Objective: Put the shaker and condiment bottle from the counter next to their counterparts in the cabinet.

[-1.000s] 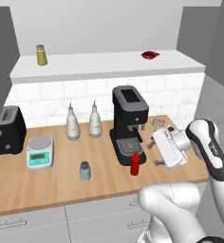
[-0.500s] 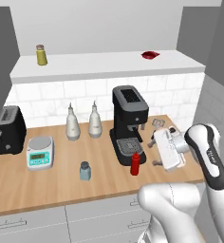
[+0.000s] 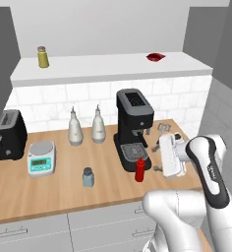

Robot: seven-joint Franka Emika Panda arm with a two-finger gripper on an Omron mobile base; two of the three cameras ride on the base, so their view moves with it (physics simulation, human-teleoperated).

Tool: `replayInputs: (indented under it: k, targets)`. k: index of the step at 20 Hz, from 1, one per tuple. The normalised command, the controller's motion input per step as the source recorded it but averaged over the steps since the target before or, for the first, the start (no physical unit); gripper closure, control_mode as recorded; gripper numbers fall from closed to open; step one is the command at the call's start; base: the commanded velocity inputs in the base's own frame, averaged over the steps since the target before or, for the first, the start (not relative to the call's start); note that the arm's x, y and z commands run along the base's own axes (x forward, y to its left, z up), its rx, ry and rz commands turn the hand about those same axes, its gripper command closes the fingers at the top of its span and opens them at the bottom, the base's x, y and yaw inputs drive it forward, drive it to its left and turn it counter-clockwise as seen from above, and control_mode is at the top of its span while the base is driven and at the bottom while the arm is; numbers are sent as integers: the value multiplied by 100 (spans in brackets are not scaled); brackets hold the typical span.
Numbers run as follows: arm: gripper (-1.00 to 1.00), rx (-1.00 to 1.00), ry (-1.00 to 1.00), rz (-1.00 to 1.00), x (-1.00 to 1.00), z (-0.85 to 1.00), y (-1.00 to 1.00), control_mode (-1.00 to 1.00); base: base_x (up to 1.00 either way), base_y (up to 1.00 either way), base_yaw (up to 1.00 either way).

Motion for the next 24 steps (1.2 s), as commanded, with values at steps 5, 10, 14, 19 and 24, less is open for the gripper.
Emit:
replayInputs:
  k: [5,10,14,19,24]
  targets:
    - [-100,0,0,0,41,-5,0,-100,0,0,0]
    - [-100,0,0,0,12,-15,9,-100,0,0,0]
    - [-100,0,0,0,0,-22,10,-100,0,0,0]
    - [-100,0,0,0,0,-28,9,-100,0,0,0]
    - [-100,0,0,0,0,-35,12,-100,0,0,0]
